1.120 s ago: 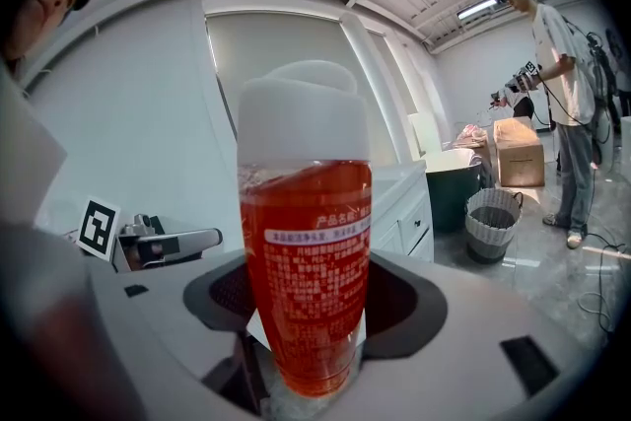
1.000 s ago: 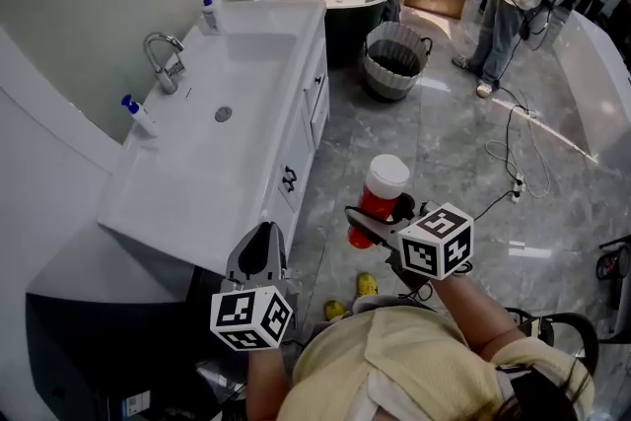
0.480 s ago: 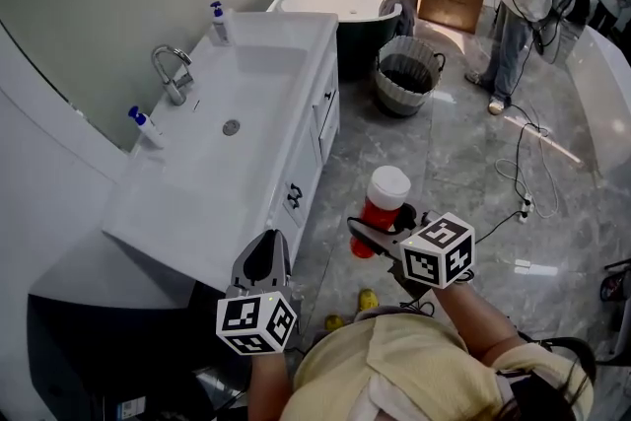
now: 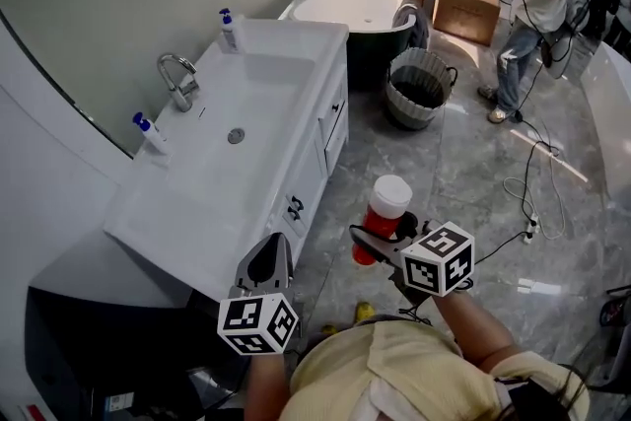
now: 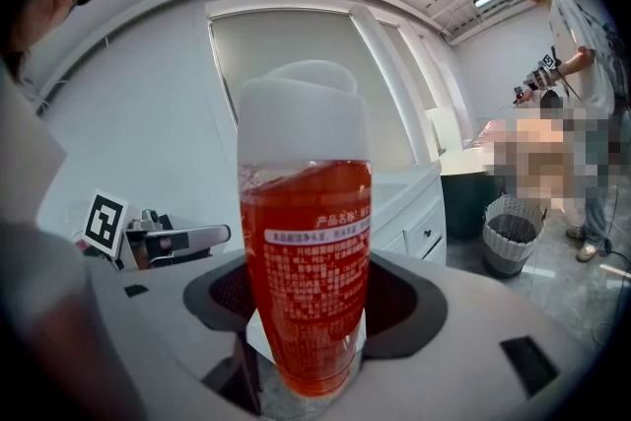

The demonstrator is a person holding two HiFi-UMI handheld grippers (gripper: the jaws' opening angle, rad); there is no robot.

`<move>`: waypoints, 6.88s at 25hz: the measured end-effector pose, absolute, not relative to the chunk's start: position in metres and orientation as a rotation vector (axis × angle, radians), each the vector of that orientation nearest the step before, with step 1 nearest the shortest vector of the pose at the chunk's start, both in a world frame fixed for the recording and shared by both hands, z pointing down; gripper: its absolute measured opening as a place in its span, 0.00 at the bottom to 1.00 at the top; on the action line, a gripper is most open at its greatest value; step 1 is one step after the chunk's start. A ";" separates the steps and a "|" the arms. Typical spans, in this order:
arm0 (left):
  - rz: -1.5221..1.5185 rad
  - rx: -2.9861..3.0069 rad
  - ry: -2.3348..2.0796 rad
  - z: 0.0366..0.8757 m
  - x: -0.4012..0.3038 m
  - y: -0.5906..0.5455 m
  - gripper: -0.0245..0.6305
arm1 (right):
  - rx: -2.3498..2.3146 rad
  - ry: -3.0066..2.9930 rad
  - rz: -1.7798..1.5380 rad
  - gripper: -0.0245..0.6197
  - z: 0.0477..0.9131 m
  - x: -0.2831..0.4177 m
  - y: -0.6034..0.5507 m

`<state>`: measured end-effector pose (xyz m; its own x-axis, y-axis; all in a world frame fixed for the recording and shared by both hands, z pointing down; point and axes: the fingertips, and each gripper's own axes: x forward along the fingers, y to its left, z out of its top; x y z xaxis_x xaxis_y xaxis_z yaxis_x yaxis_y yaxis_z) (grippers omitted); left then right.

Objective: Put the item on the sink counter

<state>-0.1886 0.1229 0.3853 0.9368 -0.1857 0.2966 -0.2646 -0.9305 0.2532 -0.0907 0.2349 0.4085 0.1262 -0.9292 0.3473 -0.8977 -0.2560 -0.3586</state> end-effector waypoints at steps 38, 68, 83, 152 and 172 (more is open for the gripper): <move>0.359 2.789 -0.310 0.385 -0.080 0.065 0.11 | -2.353 1.951 -0.764 0.50 0.408 -0.003 0.176; 0.401 2.736 -0.311 0.402 -0.035 -0.037 0.10 | -2.355 2.014 -0.762 0.50 0.402 0.048 0.056; 0.388 2.738 -0.359 0.402 -0.022 -0.061 0.10 | -2.314 2.096 -0.719 0.50 0.395 0.064 0.014; 0.251 2.380 -1.306 0.422 0.059 -0.257 0.10 | -1.539 2.883 -0.643 0.50 0.406 0.185 -0.298; 0.214 2.234 -1.519 0.429 0.014 -0.265 0.10 | -1.532 2.965 -0.473 0.50 0.408 0.159 -0.372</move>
<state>0.0138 -0.2645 0.4291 0.3886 -0.8487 0.3587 -0.9148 -0.3089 0.2601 0.1588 -0.3722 0.4078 -0.5659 -0.7573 0.3258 -0.8211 0.5532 -0.1404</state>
